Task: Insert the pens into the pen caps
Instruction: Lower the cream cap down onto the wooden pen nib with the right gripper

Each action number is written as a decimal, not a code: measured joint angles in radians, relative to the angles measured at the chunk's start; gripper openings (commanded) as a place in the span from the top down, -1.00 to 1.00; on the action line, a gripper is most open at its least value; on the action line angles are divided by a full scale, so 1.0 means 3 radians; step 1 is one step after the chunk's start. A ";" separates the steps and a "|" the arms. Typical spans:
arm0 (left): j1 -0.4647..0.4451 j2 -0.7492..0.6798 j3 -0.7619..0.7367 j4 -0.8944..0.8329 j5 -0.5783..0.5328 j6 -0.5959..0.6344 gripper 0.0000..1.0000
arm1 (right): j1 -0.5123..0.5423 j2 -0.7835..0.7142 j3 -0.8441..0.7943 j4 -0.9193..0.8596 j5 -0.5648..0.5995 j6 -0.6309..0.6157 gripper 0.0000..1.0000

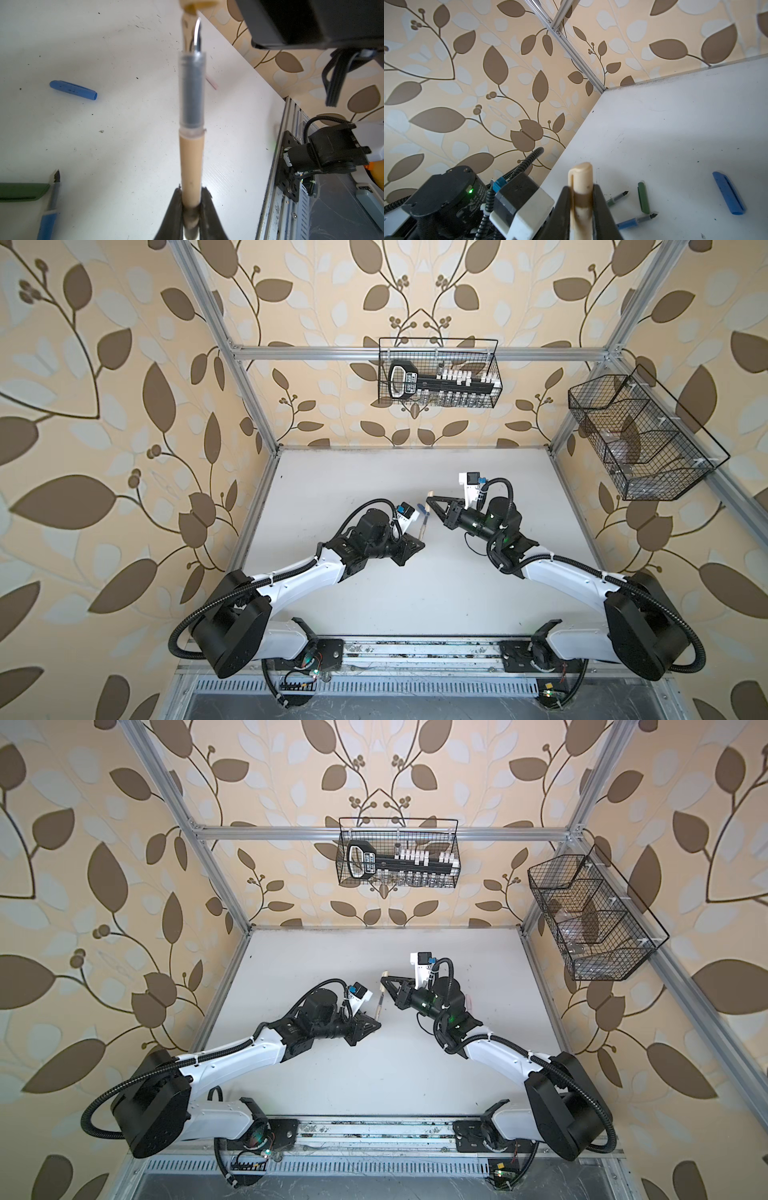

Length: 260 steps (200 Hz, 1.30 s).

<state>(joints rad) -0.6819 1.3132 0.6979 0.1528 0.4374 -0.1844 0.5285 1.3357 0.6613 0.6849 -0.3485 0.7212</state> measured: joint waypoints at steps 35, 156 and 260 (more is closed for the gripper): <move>0.0000 -0.0024 0.0000 0.0000 0.0000 0.0001 0.71 | 0.0014 0.0004 -0.0017 0.0031 0.0000 0.0025 0.66; 0.0000 -0.0178 -0.0004 -0.0074 -0.0103 -0.0001 0.71 | 0.0160 0.0003 -0.0111 0.0079 0.0006 0.0064 0.67; -0.0023 -0.0479 -0.0158 -0.0173 -0.0374 0.0078 0.74 | 0.0322 -0.0161 -0.0086 -0.0333 0.0090 -0.0106 0.53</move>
<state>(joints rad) -0.6888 1.1694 0.6506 0.1009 0.3252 -0.1612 0.6250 1.2873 0.6353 0.5850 -0.3214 0.6895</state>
